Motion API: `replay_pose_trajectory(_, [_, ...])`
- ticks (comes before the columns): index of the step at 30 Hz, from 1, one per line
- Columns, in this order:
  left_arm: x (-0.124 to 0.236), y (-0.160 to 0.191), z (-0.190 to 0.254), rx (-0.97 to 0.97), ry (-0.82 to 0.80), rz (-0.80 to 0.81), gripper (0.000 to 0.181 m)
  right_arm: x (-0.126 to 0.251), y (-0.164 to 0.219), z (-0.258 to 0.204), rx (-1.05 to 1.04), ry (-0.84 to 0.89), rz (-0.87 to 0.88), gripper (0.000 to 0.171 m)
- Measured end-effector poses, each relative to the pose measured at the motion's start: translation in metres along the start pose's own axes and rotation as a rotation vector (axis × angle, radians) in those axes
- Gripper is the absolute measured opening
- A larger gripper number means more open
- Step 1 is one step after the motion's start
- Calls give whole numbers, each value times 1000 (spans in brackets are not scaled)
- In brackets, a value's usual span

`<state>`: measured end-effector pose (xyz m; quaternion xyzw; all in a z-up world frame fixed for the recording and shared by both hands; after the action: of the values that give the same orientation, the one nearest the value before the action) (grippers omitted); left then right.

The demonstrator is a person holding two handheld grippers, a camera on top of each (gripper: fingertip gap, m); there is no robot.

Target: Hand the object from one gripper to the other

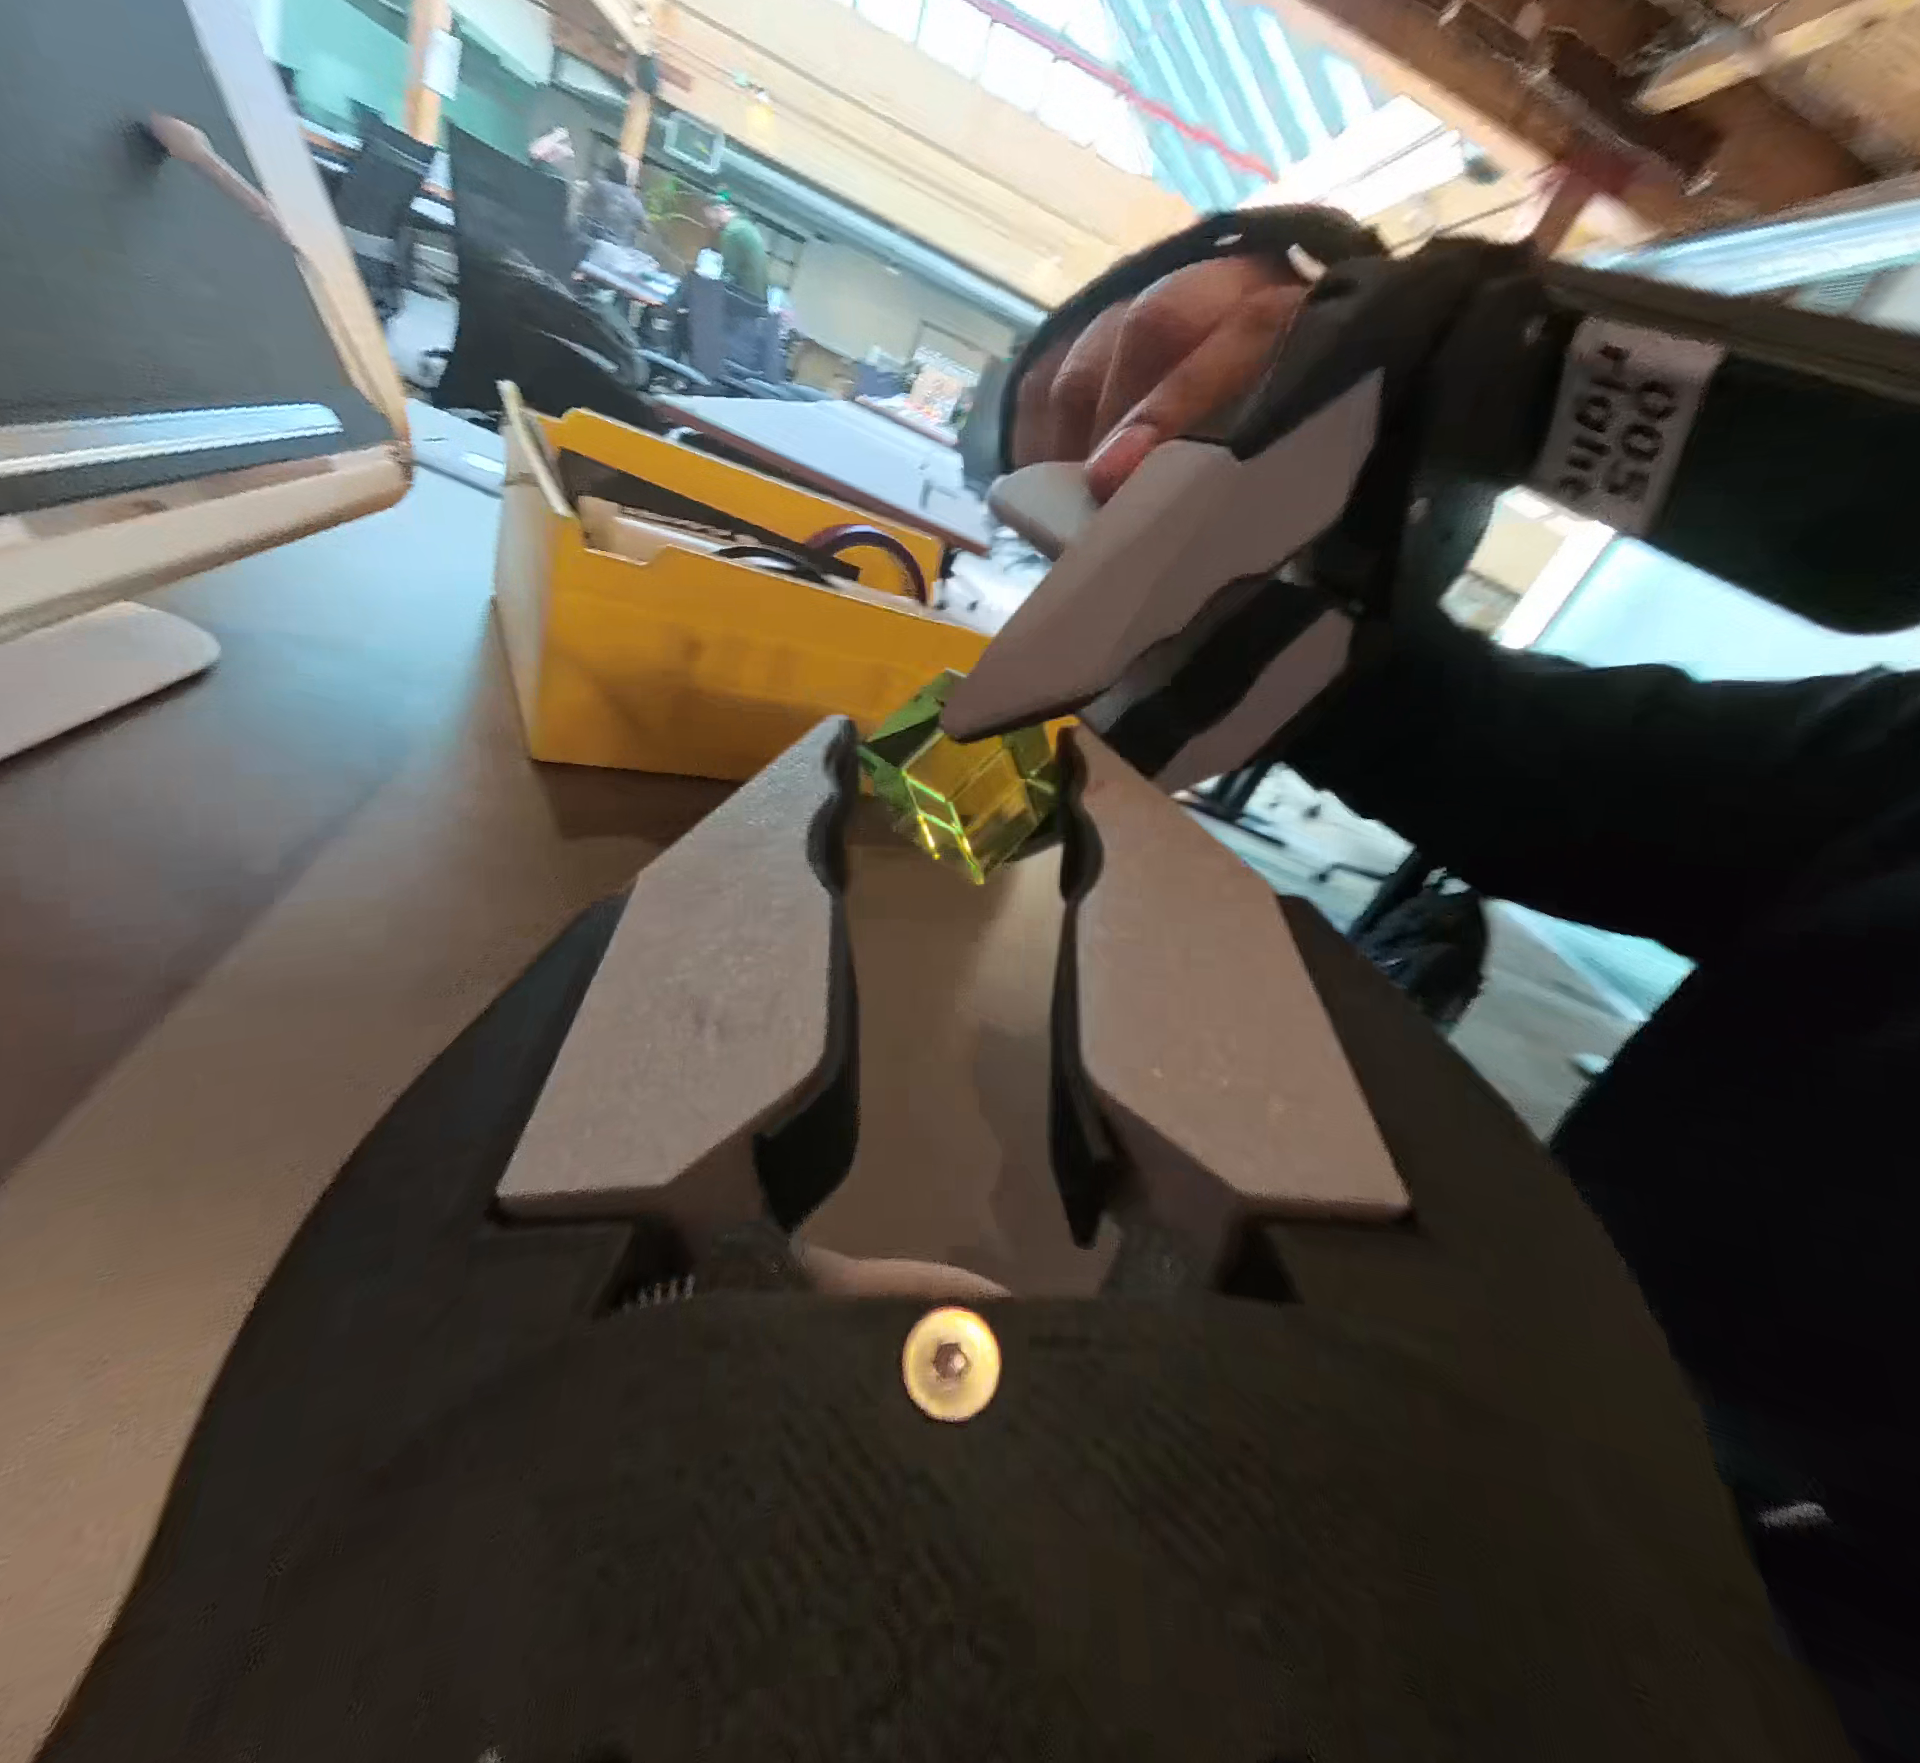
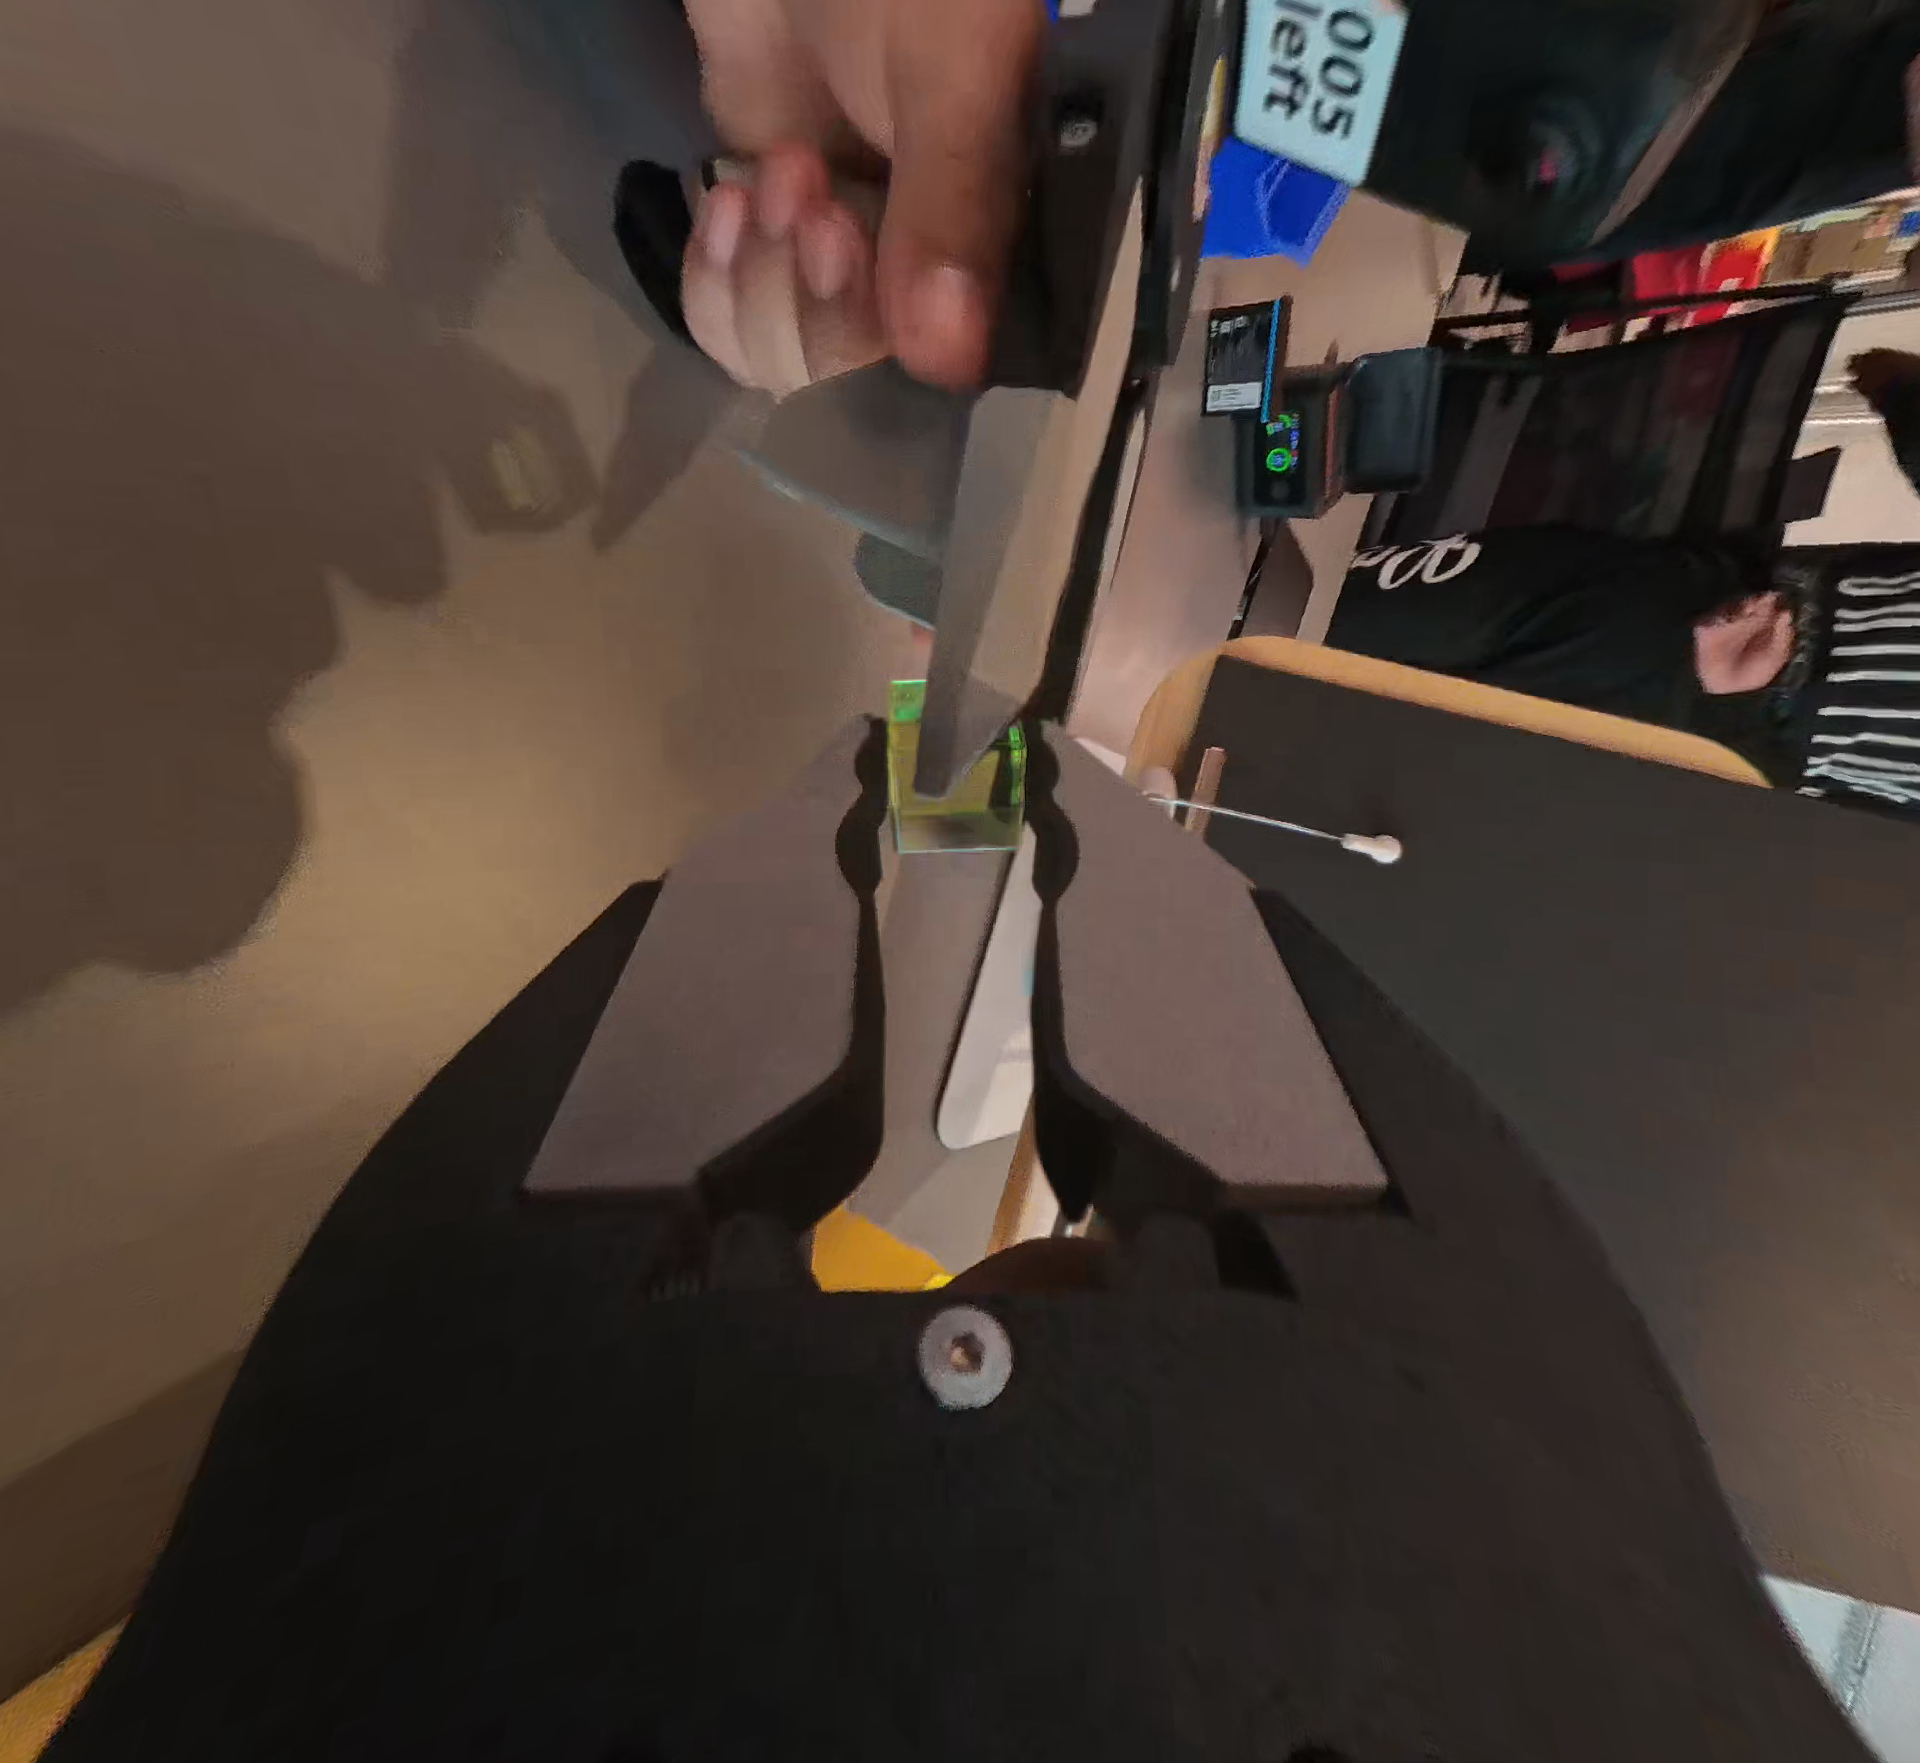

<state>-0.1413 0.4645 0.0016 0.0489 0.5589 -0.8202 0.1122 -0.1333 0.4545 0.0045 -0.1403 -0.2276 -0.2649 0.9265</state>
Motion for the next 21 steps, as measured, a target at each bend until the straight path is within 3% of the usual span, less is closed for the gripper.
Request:
replay_pose_trajectory(2, [-1,-3,7,51,72,25,35,5,-5,3,-26,18,27,22])
replay_pose_trajectory(5, [1,-12,2,-78,-32,32,34,5,13,15,-165,90,-60,30])
replay_pose_trajectory(8, [10,-37,8,-279,-126,157,33,7,34,20,-568,151,-38,43])
replay_pose_trajectory(10, [15,-55,18,-311,-125,298,34,9,29,14,-874,119,94,54])
replay_pose_trajectory(13, [12,-61,23,-216,-95,415,34,14,22,22,-1150,197,297,49])
replay_pose_trajectory(18, [-8,-40,15,-146,-124,343,34,11,10,28,-1253,230,430,49])
replay_pose_trajectory(20, [-10,-36,10,-103,-127,346,33,7,11,27,-1250,240,416,23])
replay_pose_trajectory(21, [-9,-34,6,-87,-136,326,33,4,14,24,-1250,233,388,23])
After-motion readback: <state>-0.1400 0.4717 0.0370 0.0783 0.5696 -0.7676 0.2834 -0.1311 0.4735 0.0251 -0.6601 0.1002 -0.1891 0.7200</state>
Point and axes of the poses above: each gripper's, where its closed fingertips meet, x back along the fingers, y out of its underside, z = x × y across the jaws, the point moved 2 cm from there along x, back along the fingers, and after that the axes turned 11 degrees about y, right-handed, at the moved point
